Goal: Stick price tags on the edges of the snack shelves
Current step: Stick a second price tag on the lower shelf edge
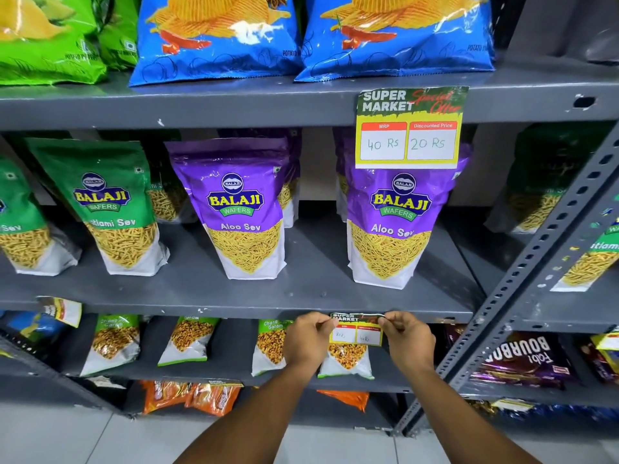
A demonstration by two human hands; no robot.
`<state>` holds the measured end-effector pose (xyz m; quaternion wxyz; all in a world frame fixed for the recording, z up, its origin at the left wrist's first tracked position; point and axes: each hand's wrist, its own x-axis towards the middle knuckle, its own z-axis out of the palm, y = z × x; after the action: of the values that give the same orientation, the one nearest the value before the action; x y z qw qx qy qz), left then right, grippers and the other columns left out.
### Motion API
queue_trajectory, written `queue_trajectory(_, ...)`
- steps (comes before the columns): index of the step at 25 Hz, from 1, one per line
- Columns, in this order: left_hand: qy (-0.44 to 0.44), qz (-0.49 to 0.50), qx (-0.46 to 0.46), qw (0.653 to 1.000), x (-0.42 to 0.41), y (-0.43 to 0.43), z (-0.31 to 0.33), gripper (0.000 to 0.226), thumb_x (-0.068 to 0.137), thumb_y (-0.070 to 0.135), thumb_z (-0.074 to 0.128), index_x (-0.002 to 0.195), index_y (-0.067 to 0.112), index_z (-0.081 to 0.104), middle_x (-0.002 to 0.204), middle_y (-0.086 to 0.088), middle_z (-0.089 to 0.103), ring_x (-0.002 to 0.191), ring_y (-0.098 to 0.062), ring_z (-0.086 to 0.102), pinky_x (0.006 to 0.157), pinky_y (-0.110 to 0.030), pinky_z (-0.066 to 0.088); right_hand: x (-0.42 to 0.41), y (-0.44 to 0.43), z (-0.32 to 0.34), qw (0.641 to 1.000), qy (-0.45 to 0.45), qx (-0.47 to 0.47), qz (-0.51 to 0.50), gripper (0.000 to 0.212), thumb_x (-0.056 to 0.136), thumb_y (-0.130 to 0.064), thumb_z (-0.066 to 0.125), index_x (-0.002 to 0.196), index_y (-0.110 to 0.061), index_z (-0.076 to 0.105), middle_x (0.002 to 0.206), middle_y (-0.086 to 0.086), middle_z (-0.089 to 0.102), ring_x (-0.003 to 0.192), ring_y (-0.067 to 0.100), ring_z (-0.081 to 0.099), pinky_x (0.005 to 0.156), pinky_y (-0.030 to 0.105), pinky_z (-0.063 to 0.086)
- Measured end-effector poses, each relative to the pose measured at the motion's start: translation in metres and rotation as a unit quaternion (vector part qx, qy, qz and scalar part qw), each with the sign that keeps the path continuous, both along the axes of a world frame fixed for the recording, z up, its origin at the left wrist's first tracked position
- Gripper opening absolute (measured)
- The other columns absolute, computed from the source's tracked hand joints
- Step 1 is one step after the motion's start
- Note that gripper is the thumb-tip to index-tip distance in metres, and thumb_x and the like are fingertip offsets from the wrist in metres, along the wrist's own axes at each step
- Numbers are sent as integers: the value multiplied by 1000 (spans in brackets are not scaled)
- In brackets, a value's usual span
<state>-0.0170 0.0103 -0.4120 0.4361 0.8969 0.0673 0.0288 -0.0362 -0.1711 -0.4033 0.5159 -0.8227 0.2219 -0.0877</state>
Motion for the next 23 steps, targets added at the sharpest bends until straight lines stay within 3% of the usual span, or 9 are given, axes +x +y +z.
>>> queue_trajectory(4, -4, 3, 10, 1000, -2, -3, 0, 30, 83, 50, 59, 77, 22, 68, 70, 1, 72, 66, -19, 64, 59, -33, 51, 0, 1, 2, 1000, -2, -3, -8, 9, 80, -29, 70, 78, -22, 66, 75, -6, 71, 78, 13, 67, 72, 29, 50)
queue_trajectory(7, 7, 25, 87, 996, -2, 1, 6, 51, 77, 64, 54, 58, 17, 57, 52, 1, 60, 54, -20, 57, 45, -26, 37, -2, -1, 6, 998, 33, -33, -34, 32, 76, -47, 69, 78, -21, 51, 70, -7, 66, 72, 19, 63, 57, 30, 42)
queue_trajectory(10, 25, 49, 146, 988, -1, 5, 15, 66, 70, 74, 52, 45, 14, 43, 42, 2, 45, 48, -21, 50, 42, -23, 25, -5, -4, 9, 993, 67, -85, -36, 46, 71, -61, 65, 73, -22, 40, 68, -1, 62, 66, 23, 58, 49, 28, 36)
queue_trajectory(16, 36, 23, 126, 991, -4, 6, 20, 57, 71, 72, 52, 53, 17, 55, 48, 3, 52, 55, -19, 55, 44, -22, 27, -9, -9, 14, 993, 43, -113, 0, 42, 75, -56, 64, 74, -18, 45, 65, 0, 62, 64, 20, 59, 55, 33, 45)
queue_trajectory(23, 41, 14, 138, 989, -1, 8, 29, 59, 74, 70, 51, 49, 17, 46, 59, -3, 61, 68, -29, 65, 50, -26, 36, -5, -2, 29, 978, 63, -199, 5, 46, 76, -63, 56, 74, -20, 43, 64, 5, 61, 63, 30, 58, 52, 31, 42)
